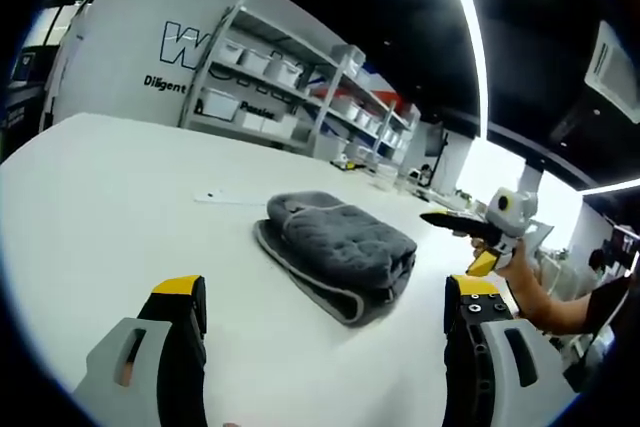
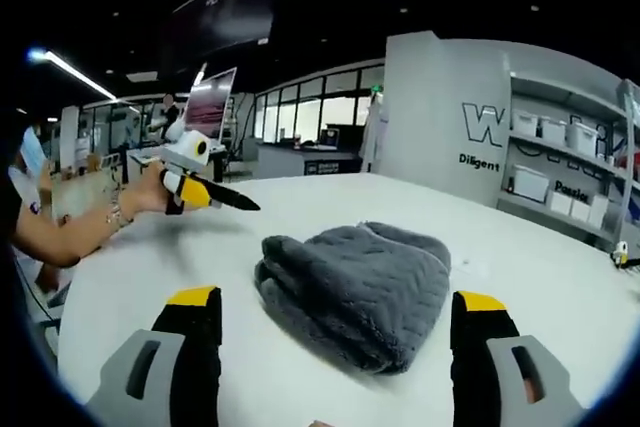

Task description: Open the folded towel by lifting each exposed corner and separating the folded layers until the towel lies flat within the target outline without major curled edges

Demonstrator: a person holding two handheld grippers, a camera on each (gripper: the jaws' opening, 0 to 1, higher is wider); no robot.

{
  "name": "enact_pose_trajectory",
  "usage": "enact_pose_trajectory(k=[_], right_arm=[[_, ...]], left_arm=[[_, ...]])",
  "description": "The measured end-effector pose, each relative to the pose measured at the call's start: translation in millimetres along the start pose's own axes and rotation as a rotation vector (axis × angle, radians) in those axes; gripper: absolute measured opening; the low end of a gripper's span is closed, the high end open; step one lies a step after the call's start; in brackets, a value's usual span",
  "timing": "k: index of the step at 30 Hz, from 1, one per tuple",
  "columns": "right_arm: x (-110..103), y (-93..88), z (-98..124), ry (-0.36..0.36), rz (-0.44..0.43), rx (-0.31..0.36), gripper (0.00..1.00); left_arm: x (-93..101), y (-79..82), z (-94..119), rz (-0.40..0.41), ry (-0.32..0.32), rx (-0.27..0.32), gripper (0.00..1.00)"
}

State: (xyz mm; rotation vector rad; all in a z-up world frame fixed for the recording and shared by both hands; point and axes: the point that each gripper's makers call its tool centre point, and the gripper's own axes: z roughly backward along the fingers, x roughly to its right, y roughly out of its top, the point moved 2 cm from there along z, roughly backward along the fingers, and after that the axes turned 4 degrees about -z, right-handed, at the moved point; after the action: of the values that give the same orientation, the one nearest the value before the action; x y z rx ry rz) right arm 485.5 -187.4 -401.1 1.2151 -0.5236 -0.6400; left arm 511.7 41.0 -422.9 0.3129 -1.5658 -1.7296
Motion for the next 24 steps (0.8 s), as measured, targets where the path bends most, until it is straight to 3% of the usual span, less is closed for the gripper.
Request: enact_pose_trajectory(k=[6, 12, 18, 24], right_arm=[[-5, 7.5, -14, 0.023, 0.025, -0.018, 0.96], [-27, 23.4, -30, 0.078, 0.084, -0.011, 0.90], [-55, 34.7, -53, 0.122, 0.200, -0.031, 0.73], [-72, 34.7, -73, 0.126, 0.295, -0.063, 0.39]], left_arm=[[-0.3, -0.8, 1, 0.001, 0.004, -0.004, 0.97], [-2.8, -1.9, 2, 0.009, 0.017, -0.007, 0.97], [-3.8, -1.6, 2, 0.017, 0.015, -0.005, 0.97], [-3.1, 0.0, 4, 0.023, 0.012, 0.003, 0.97]])
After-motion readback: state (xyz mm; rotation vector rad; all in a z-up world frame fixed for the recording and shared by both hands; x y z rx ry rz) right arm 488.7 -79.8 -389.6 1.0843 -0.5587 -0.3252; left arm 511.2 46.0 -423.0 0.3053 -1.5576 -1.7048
